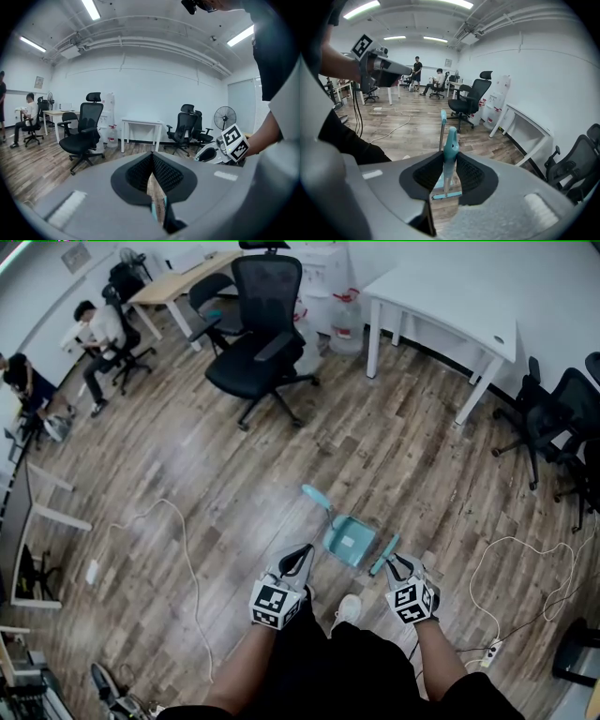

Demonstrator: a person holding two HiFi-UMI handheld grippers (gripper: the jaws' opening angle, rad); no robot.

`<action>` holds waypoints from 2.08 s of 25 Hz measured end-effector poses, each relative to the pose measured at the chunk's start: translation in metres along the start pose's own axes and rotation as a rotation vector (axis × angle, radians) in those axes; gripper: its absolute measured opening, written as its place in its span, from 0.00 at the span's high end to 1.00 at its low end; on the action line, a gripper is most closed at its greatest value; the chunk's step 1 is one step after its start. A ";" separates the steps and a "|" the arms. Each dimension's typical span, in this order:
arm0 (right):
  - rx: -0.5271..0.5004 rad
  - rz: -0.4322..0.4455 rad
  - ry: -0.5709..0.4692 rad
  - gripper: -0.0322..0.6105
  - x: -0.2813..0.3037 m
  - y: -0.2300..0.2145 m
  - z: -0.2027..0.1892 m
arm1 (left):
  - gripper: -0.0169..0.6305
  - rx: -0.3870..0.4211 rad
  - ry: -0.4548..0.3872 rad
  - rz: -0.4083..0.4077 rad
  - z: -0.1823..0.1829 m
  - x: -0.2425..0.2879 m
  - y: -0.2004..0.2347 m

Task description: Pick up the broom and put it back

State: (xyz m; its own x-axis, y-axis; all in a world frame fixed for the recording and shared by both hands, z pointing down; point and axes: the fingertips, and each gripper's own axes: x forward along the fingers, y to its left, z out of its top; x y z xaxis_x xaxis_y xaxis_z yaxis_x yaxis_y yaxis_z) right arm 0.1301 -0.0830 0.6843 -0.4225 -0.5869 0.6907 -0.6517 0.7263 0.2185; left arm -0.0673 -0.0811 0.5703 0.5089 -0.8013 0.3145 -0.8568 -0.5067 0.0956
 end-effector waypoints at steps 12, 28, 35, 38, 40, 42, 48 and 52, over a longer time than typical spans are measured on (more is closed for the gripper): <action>-0.037 0.100 -0.016 0.81 0.053 0.023 0.013 | 0.95 -0.029 0.010 0.028 -0.011 -0.008 0.010; -0.124 0.185 -0.025 0.81 0.122 0.036 0.062 | 0.95 -0.073 0.039 0.091 -0.032 -0.020 0.039; -0.116 0.183 -0.025 0.81 0.151 0.032 0.082 | 0.95 -0.078 0.054 0.117 -0.040 -0.020 0.058; -0.113 0.180 -0.022 0.81 0.162 0.030 0.090 | 0.95 -0.085 0.062 0.126 -0.040 -0.020 0.065; -0.116 0.181 -0.021 0.81 0.168 0.030 0.093 | 0.95 -0.089 0.057 0.135 -0.036 -0.020 0.070; -0.112 0.179 -0.020 0.81 0.173 0.029 0.096 | 0.95 -0.070 0.063 0.149 -0.037 -0.022 0.074; -0.112 0.194 -0.020 0.81 0.188 0.025 0.106 | 0.95 -0.061 0.085 0.166 -0.043 -0.025 0.083; -0.120 0.213 -0.024 0.80 0.191 0.029 0.106 | 0.95 -0.065 0.086 0.168 -0.044 -0.023 0.083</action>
State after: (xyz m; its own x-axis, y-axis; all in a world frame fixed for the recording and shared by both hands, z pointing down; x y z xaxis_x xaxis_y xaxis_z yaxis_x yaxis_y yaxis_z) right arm -0.0361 -0.2123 0.7492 -0.5582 -0.4234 0.7135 -0.4677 0.8709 0.1508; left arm -0.1542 -0.0908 0.6126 0.3516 -0.8414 0.4104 -0.9341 -0.3440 0.0950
